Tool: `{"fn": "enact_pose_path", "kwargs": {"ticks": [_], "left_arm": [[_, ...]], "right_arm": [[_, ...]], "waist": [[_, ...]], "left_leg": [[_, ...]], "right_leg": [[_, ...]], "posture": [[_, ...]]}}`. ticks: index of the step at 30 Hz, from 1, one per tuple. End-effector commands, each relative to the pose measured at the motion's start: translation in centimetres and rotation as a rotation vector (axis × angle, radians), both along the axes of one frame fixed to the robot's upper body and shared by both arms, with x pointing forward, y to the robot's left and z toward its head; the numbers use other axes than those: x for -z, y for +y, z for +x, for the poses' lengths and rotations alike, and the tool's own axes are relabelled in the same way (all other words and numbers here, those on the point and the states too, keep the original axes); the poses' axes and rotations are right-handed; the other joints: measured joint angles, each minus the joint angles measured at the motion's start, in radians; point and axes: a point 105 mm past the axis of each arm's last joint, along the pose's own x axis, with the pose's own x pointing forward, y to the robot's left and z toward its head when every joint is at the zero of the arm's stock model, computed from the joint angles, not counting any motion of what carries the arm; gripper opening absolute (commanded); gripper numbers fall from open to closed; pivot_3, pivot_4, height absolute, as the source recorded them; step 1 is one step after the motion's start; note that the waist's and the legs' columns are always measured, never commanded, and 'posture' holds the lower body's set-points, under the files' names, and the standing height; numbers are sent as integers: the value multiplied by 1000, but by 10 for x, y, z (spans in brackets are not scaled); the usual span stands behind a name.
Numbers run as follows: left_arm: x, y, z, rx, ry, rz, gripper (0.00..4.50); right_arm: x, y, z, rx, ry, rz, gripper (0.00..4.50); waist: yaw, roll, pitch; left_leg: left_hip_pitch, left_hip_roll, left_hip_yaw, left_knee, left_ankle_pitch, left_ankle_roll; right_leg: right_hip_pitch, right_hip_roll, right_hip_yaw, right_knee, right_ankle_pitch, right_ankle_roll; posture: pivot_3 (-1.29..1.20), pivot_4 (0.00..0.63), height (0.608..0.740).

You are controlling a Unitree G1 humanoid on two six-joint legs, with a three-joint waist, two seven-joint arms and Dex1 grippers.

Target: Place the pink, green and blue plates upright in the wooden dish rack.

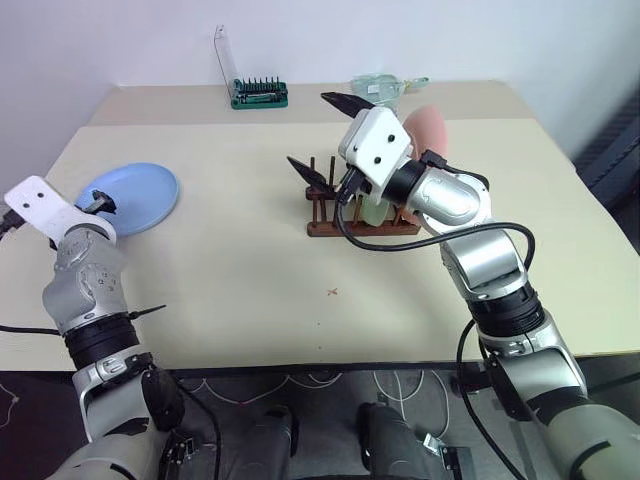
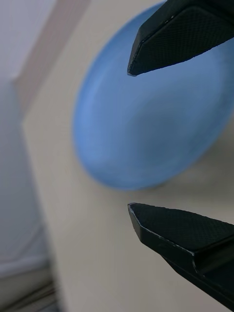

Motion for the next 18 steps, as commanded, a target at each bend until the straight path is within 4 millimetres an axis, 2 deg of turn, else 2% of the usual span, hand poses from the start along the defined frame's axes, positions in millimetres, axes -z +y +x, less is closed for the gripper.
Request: {"fn": "enact_pose_path", "kwargs": {"ticks": [1, 6, 7, 9, 13, 16, 18], "left_arm": [[7, -4, 10, 70, 14, -115, 4286], [19, 4, 13, 32, 22, -222, 4286], [19, 6, 13, 23, 26, -222, 4058], [17, 7, 14, 17, 11, -233, 3525], [18, 7, 15, 17, 5, -251, 1407], [16, 5, 16, 25, 3, -240, 29], [11, 1, 19, 47, -15, -218, 29]], "right_arm": [[-6, -1, -5, -9, -30, 21, 4499], [-1, -2, -5, 0, -22, 11, 4499], [0, -3, -5, 4, -22, 8, 4500], [1, -4, -4, 11, -17, 9, 4500], [3, -5, -4, 19, -13, 7, 4500], [3, -5, -4, 21, -13, 6, 4500], [4, -6, -4, 24, -15, 4, 4500]], "waist": [[-3, 0, 0], [-6, 0, 0], [-7, 0, 0], [-6, 0, 0], [-5, 0, 0], [-4, 0, 0], [-4, 0, 0]], "left_leg": [[0, 0, 0, 0, 0, 0], [0, 0, 0, 0, 0, 0], [0, 0, 0, 0, 0, -1], [0, 0, 0, 0, 0, -1], [0, 0, 0, 0, 0, -1], [0, 0, 0, 0, 0, -1], [0, 0, 0, 0, 0, -1]], "right_leg": [[0, 0, 0, 0, 0, 0], [-1, 0, 0, 1, 0, 0], [-1, 0, 0, 1, 0, 0], [-1, 0, 0, 1, 0, 0], [-1, 0, 0, 1, 0, 0], [-1, 0, 0, 1, 0, 0], [-1, 0, 0, 1, 0, 0]], "posture": [[0, 150, 740], [0, 150, 740], [0, 150, 740], [0, 150, 740], [0, 150, 740], [0, 150, 740], [0, 150, 740]]}}
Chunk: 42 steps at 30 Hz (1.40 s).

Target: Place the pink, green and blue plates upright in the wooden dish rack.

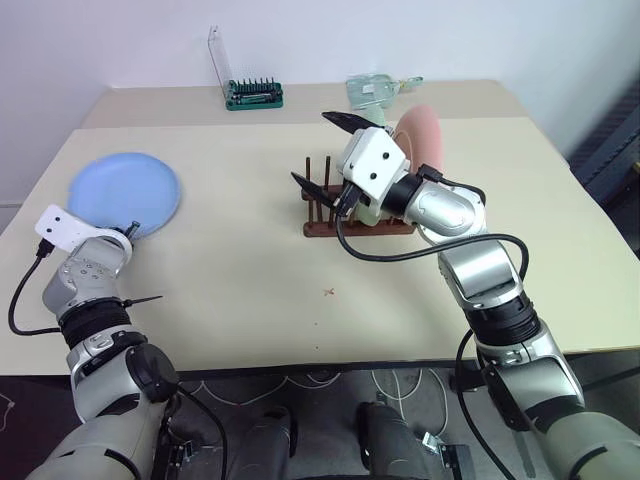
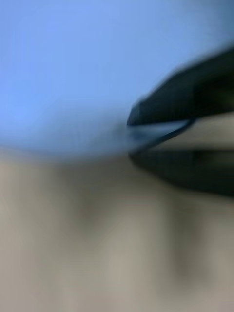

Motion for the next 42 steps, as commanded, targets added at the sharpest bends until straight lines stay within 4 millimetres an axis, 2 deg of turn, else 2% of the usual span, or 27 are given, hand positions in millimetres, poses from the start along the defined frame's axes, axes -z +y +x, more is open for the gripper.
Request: {"fn": "enact_pose_path", "kwargs": {"ticks": [1, 4, 6, 8, 11, 14, 19, 24, 30, 36, 37, 38, 42], "left_arm": [[-18, -6, 5, 27, -57, 62, 29], [-49, -24, 8, 62, -148, 181, 29], [-73, -44, 10, 120, -221, 274, 29], [-114, -81, 11, 223, -339, 402, 29], [-149, -122, 8, 341, -433, 519, 29], [-169, -149, 5, 407, -479, 550, 29], [-186, -173, -1, 455, -500, 523, 29], [-189, -195, -8, 545, -474, 536, 29], [-197, -200, -14, 555, -478, 497, 29], [-205, -202, -20, 558, -488, 484, 29], [-206, -202, -21, 558, -489, 487, 0], [-207, -202, -22, 557, -489, 489, 0], [-207, -202, -23, 556, -489, 489, 0]], "right_arm": [[-16, -2, -7, -4, -69, 22, 4500], [-14, 0, -7, -4, -105, -19, 4500], [-11, 3, -7, -6, -136, -61, 4500], [-7, 7, -8, -12, -168, -105, 4500], [-3, 14, -7, -32, -187, -144, 4500], [0, 25, -5, -50, -244, -214, 4500], [0, 38, 8, -30, -346, -302, 4500], [-1, 39, 23, 13, -416, -364, 4500], [1, 38, 37, 62, -447, -405, 4500], [-8, 35, 49, 122, -455, -391, 4500], [-10, 35, 50, 131, -459, -386, 3959], [-11, 35, 50, 137, -462, -383, 3729], [-12, 34, 52, 154, -469, -382, 1719]], "waist": [[0, 0, 0], [2, 0, 0], [3, -1, 0], [3, -1, 1], [2, -2, 1], [-3, -1, 1], [-23, -1, 1], [-24, -1, 1], [-24, -2, 1], [-25, -1, 1], [-24, -1, 1], [-24, -2, 1], [-24, -2, 1]], "left_leg": [[0, 0, 0, 0, 0, 0], [0, 0, 0, 0, 0, 0], [-1, 0, 0, 0, 2, -4], [-1, 0, 0, 0, 3, -4], [-1, 0, 0, 0, 3, -5], [-1, 0, 0, 0, 3, -5], [0, 1, 0, -1, 3, -5], [0, 1, 0, -1, 3, -6], [0, 1, 0, -1, 3, -6], [0, 1, 0, -1, 4, -7], [0, 1, 0, -1, 4, -7], [0, 1, 0, -1, 4, -7], [0, 1, 0, -1, 4, -7]], "right_leg": [[0, 0, 0, 0, 0, 0], [0, 0, 0, 0, 0, 0], [0, 0, 0, -1, 0, 0], [0, 0, 0, -1, 0, 0], [0, 0, 0, -1, 0, 0], [0, 0, 0, -1, 0, 0], [0, 1, 0, 0, 0, 0], [0, 1, 0, 0, 0, 0], [0, 1, 0, -1, 0, 0], [0, 1, 0, -1, 0, 0], [0, 1, 0, -1, 0, 0], [0, 1, 0, -1, 0, 0], [0, 1, 0, -1, 0, 0]], "posture": [[0, 150, 740], [0, 150, 740], [0, 150, 740], [0, 150, 740], [0, 150, 740], [0, 150, 740], [0, 150, 740], [0, 150, 740], [0, 150, 740], [0, 150, 740], [0, 150, 740], [0, 150, 740], [0, 150, 740]]}}
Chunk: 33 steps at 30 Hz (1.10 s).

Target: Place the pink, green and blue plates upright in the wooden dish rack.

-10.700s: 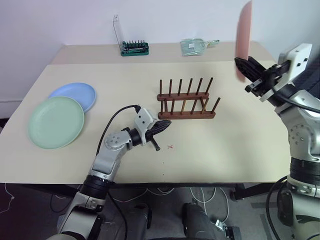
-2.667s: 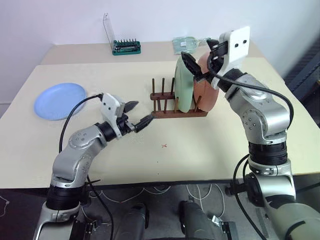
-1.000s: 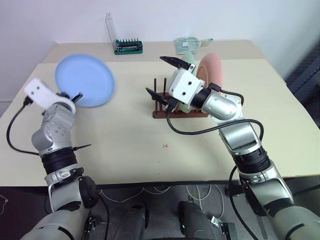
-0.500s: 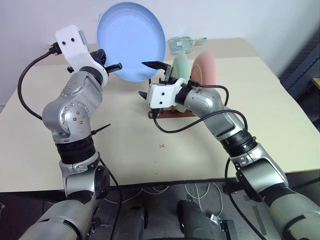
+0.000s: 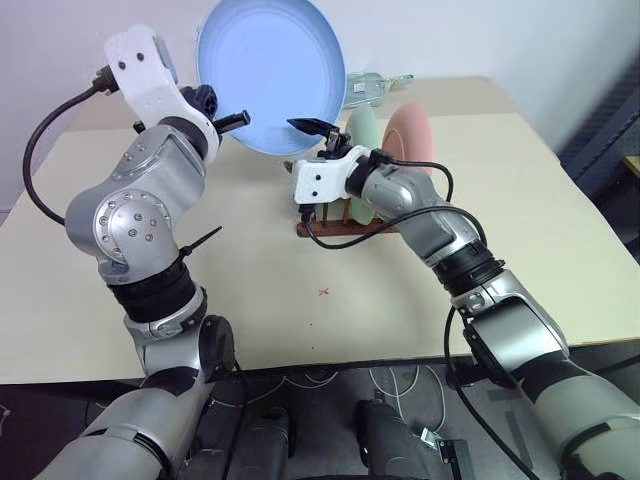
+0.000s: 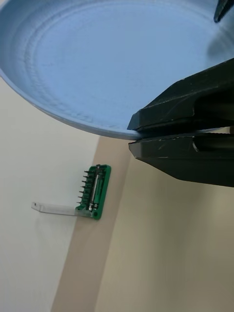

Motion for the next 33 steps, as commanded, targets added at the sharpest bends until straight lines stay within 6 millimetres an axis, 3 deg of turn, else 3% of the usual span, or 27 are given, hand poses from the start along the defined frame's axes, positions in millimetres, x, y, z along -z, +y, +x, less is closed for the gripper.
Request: {"fn": "enact_pose_path", "kwargs": {"ticks": [1, 3, 8, 9, 11, 17, 19, 22, 27, 32, 33], "left_arm": [[-22, -3, -11, 8, -88, -3, 0], [-21, -4, -11, 12, -86, -6, 0], [-24, -1, -12, 10, -118, -53, 0], [-28, 1, -13, 10, -147, -94, 628], [-38, 10, -16, -12, -215, -178, 1398], [-51, 56, -19, -192, -308, -297, 4441], [-56, 71, -22, -239, -347, -285, 4441], [-65, 112, -31, -368, -413, -234, 4441], [-24, 177, -34, -556, -300, -23, 4441], [19, 184, -28, -509, -178, 138, 4441], [47, 172, -21, -420, -103, 233, 4441]], "right_arm": [[-23, 4, -3, -9, -66, 38, 1250], [-24, 5, -3, -11, -73, 36, 215], [-24, 7, -6, -17, -90, 32, 94], [-24, 8, -7, -19, -92, 28, 0], [-23, 8, -9, -25, -94, 24, 0], [-20, 11, -13, -52, -93, 21, 0], [-20, 12, -16, -67, -97, 20, 0], [-20, 15, -22, -108, -99, 26, 0], [-23, 19, -34, -189, -59, 80, 0], [-23, 18, -42, -244, 55, 191, 0], [-32, 18, -48, -282, 122, 296, 0]], "waist": [[0, 0, 0], [0, 0, 0], [-1, 0, 0], [0, 0, 0], [0, 0, 0], [0, 0, 0], [0, 0, 0], [-3, 0, 0], [-9, 1, 0], [-1, -1, 0], [1, -1, 0]], "left_leg": [[0, 0, 0, 0, 0, 0], [0, 0, 0, 0, 0, 0], [0, 0, 0, 0, 0, 0], [0, 0, 0, 0, 0, 0], [0, 0, 0, 0, 0, 0], [0, 0, 0, 0, 0, 0], [0, 0, 0, 0, 0, 0], [0, 0, 0, 0, 0, -1], [1, 1, 1, -1, 0, -1], [0, 0, 0, 0, 0, -1], [-1, 0, 0, 0, 0, -1]], "right_leg": [[0, 0, 0, 0, 0, 0], [0, 0, 0, 0, 0, 0], [0, 0, 0, 0, 0, 0], [0, 0, 0, 0, 0, 0], [0, 0, 0, 0, 0, 0], [0, 0, 0, 0, 0, 0], [0, 0, 0, -1, 0, 0], [0, 0, 0, 0, 0, 0], [-1, 0, 0, 1, 0, 0], [-1, 0, 0, 1, 0, -1], [-1, 0, 0, 1, 0, -1]], "posture": [[0, 150, 740], [0, 150, 740], [0, 150, 740], [0, 150, 740], [0, 150, 740], [0, 150, 740], [0, 150, 740], [0, 150, 740], [0, 150, 740], [0, 150, 740], [0, 150, 740]]}}
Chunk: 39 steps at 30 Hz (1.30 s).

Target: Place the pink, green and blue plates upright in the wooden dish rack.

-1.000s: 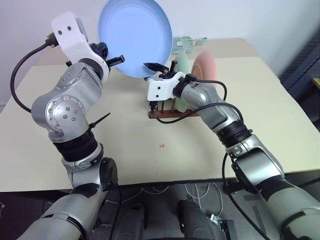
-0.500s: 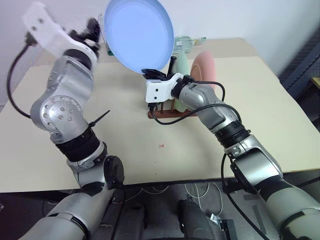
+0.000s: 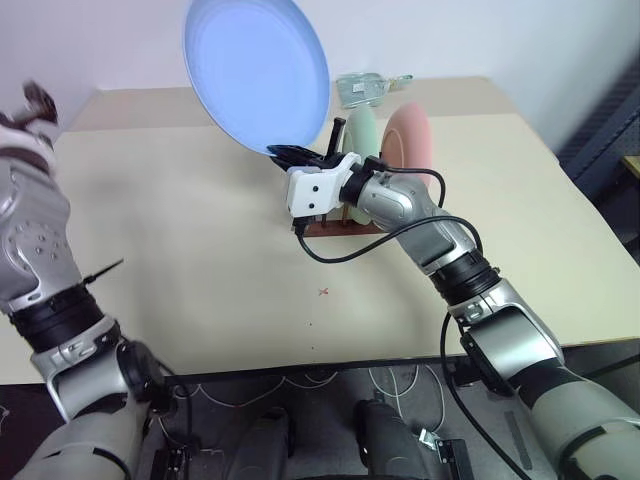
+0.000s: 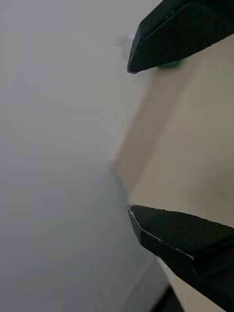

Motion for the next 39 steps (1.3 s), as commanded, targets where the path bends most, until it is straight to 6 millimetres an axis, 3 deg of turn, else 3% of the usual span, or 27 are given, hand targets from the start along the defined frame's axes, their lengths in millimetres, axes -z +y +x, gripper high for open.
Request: {"fn": "enact_pose_path", "kwargs": {"ticks": [1, 3, 5, 8, 11, 17, 23, 39], "left_arm": [[29, -28, 6, 166, 120, 212, 4441], [68, -58, 6, 343, 215, 295, 4441], [85, -76, 2, 445, 252, 352, 4441], [97, -93, -3, 533, 281, 402, 4441], [115, -124, -12, 704, 294, 417, 4441], [130, -168, -34, 989, 297, 477, 4441], [131, -180, -39, 1051, 288, 476, 4441], [133, -197, -44, 1098, 269, 446, 4441]], "right_arm": [[-38, -2, -19, -107, 108, 253, 0], [-49, -4, -31, -192, 237, 387, 0], [-53, -5, -40, -248, 325, 448, 0], [-56, -8, -47, -291, 430, 514, 0], [-56, -14, -54, -384, 685, 672, 0], [-47, -25, -44, -394, 1004, 811, 0], [-51, -33, -31, -376, 1161, 914, 0], [-36, -37, -1, -216, 1329, 964, 0]], "waist": [[-1, 0, 0], [-1, 3, -1], [-1, 3, -1], [1, 2, 0], [1, 4, -1], [0, 5, -1], [0, 7, 0], [0, 7, 0]], "left_leg": [[0, 0, 0, 0, 0, 0], [1, 0, 1, -1, 0, 0], [1, 1, 0, -1, 0, 0], [0, 1, -1, -1, -3, 4], [1, 2, -1, -2, -3, 4], [1, 2, 0, -2, -3, 4], [1, 2, 1, -2, -3, 5], [1, 2, 1, -2, -3, 5]], "right_leg": [[0, 0, 0, 0, 0, 0], [0, 0, 0, 0, 0, 0], [0, 0, 0, 0, 0, 0], [-1, 1, -1, 1, 1, -2], [-1, 1, -1, 2, 1, -3], [-2, 1, 0, 3, 1, -3], [-2, 1, 0, 2, 1, -3], [-2, 1, 0, 2, 1, -3]], "posture": [[0, 150, 740], [0, 150, 740], [0, 150, 740], [0, 150, 740], [0, 150, 740], [0, 150, 740], [0, 150, 740], [0, 150, 740]]}}
